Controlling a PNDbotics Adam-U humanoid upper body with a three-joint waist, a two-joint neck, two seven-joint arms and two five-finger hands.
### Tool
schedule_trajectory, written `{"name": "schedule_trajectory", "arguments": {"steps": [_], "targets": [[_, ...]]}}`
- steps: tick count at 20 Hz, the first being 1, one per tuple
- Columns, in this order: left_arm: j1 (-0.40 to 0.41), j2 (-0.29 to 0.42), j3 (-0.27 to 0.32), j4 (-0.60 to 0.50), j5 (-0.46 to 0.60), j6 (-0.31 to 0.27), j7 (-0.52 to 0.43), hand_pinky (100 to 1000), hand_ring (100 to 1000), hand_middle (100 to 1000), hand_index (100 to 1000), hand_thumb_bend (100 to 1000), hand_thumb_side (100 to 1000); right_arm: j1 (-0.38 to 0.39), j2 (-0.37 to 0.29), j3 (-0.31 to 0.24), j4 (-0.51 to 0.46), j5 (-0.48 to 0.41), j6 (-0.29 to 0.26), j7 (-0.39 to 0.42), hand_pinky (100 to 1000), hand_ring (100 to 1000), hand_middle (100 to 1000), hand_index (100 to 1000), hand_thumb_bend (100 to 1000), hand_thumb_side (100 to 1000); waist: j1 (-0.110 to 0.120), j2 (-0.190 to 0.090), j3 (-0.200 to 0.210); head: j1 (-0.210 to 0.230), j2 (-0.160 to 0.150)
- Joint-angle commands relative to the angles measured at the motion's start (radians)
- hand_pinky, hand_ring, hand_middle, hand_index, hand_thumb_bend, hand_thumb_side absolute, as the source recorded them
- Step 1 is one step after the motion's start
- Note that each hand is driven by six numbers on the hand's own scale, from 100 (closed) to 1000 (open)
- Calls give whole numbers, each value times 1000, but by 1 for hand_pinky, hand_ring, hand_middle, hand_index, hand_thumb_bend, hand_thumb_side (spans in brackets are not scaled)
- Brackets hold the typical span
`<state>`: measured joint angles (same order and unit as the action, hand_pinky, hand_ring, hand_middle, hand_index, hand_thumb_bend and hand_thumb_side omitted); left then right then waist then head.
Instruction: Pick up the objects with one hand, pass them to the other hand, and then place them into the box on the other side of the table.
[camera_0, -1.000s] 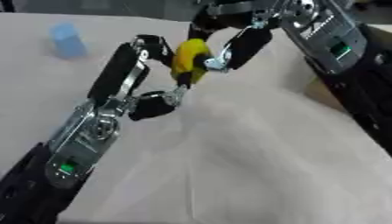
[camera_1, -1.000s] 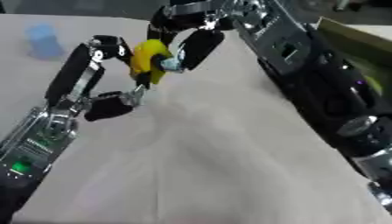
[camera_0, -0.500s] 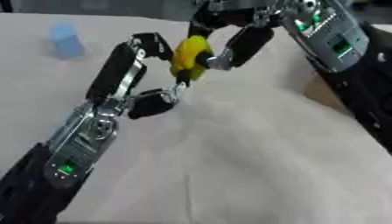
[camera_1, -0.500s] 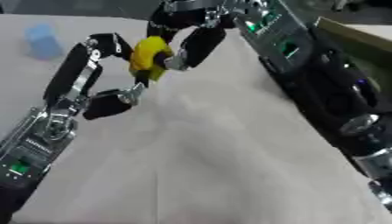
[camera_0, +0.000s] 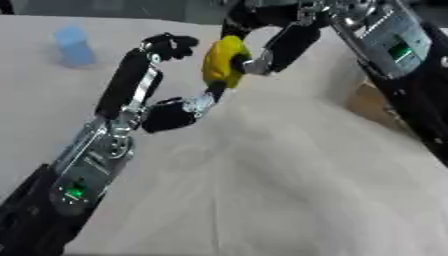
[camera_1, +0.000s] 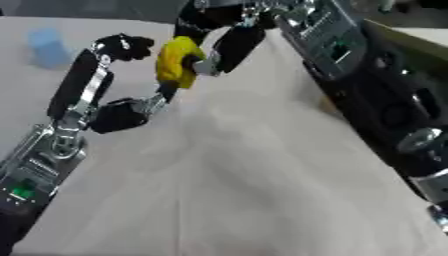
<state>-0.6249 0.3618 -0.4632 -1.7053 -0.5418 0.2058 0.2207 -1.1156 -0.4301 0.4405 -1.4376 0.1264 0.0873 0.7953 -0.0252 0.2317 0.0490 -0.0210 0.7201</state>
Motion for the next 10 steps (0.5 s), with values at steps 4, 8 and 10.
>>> {"name": "schedule_trajectory", "arguments": {"steps": [4, 8, 10], "targets": [[4, 34, 23, -15, 8, 47, 24, 774, 727, 676, 845, 560, 840, 22, -72, -66, -43, -66, 27, -37, 863, 647, 584, 548, 100, 111, -4, -26, -5, -5, -3], [16, 51, 27, -24, 18, 52, 26, 771, 724, 672, 833, 555, 839, 61, -113, -114, -71, -124, 56, -66, 869, 645, 590, 553, 100, 124, -2, -25, -7, -9, -5], [21, 59, 28, -29, 24, 53, 25, 770, 723, 670, 818, 547, 832, 80, -138, -137, -89, -153, 71, -83, 870, 645, 593, 553, 100, 118, -1, -25, -8, -11, -4]]}}
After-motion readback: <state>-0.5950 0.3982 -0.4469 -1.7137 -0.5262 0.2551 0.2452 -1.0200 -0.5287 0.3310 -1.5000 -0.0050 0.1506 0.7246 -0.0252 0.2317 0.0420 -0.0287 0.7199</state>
